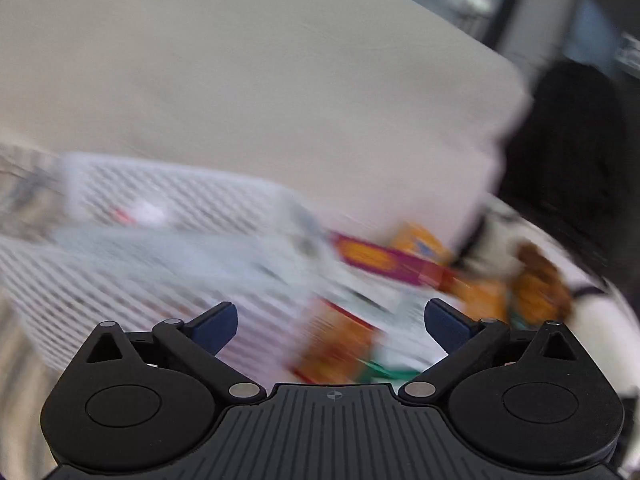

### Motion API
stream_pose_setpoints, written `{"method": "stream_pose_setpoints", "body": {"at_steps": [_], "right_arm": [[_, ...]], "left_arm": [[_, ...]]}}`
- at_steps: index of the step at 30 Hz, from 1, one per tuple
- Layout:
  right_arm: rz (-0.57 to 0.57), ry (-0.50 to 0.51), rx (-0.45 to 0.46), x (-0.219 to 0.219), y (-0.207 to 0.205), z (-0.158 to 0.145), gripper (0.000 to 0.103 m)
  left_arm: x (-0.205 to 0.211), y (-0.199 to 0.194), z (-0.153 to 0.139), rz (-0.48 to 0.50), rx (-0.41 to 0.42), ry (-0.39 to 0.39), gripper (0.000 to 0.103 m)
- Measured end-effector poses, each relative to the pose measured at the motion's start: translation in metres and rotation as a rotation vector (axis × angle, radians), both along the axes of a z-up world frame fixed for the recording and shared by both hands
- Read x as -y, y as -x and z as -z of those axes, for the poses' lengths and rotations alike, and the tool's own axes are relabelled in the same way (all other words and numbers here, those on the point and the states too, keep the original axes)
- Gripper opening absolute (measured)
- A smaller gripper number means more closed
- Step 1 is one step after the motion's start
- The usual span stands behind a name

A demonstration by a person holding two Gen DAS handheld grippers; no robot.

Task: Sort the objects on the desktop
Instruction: 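Move both grippers back to the light blue mask packet, then close both grippers on the light blue mask packet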

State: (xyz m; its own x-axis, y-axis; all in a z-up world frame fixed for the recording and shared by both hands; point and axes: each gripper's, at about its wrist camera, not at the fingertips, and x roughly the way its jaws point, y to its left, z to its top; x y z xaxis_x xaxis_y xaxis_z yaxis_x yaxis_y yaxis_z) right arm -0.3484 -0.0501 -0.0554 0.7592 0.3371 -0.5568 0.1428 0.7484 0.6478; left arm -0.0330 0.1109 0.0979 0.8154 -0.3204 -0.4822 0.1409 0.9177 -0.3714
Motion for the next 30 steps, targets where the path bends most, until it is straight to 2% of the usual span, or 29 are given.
{"method": "stream_pose_setpoints", "body": {"at_steps": [4,7,12,15,18,19,22,23,25,26,30], "right_arm": [[0.023,-0.044,-0.006,0.009,0.005,0.004,0.081],[0.036,-0.076,-0.008,0.013,0.006,0.007,0.082],[0.031,-0.061,0.007,0.006,0.002,0.005,0.083],[0.007,-0.040,0.049,-0.003,0.004,0.001,0.082],[0.056,-0.012,0.049,-0.005,0.002,0.003,0.079],[0.067,-0.031,0.036,-0.002,0.000,0.007,0.076],[0.111,-0.095,0.014,0.009,-0.002,0.013,0.054],[0.117,-0.127,0.006,0.015,-0.001,0.014,0.049],[0.138,-0.185,0.020,0.027,0.004,0.016,0.046],[0.160,-0.190,0.022,0.032,0.005,0.016,0.046],[0.181,-0.182,0.017,0.041,0.006,0.017,0.040]], "left_arm": [[0.047,-0.001,0.033,0.121,-0.080,-0.003,0.103],[0.063,-0.017,0.073,0.110,-0.205,0.010,0.103],[0.068,-0.042,0.121,0.075,-0.338,0.053,0.102],[0.068,-0.048,0.129,0.073,-0.325,0.043,0.103],[0.074,-0.052,0.129,0.091,-0.326,0.041,0.103],[0.078,-0.053,0.129,0.101,-0.323,0.040,0.103],[0.092,-0.047,0.127,0.146,-0.309,0.010,0.102],[0.097,-0.045,0.128,0.179,-0.300,0.008,0.101],[0.102,-0.041,0.128,0.238,-0.298,0.027,0.101],[0.104,-0.040,0.129,0.250,-0.296,0.033,0.099],[0.098,-0.044,0.134,0.284,-0.304,0.113,0.074]]}}
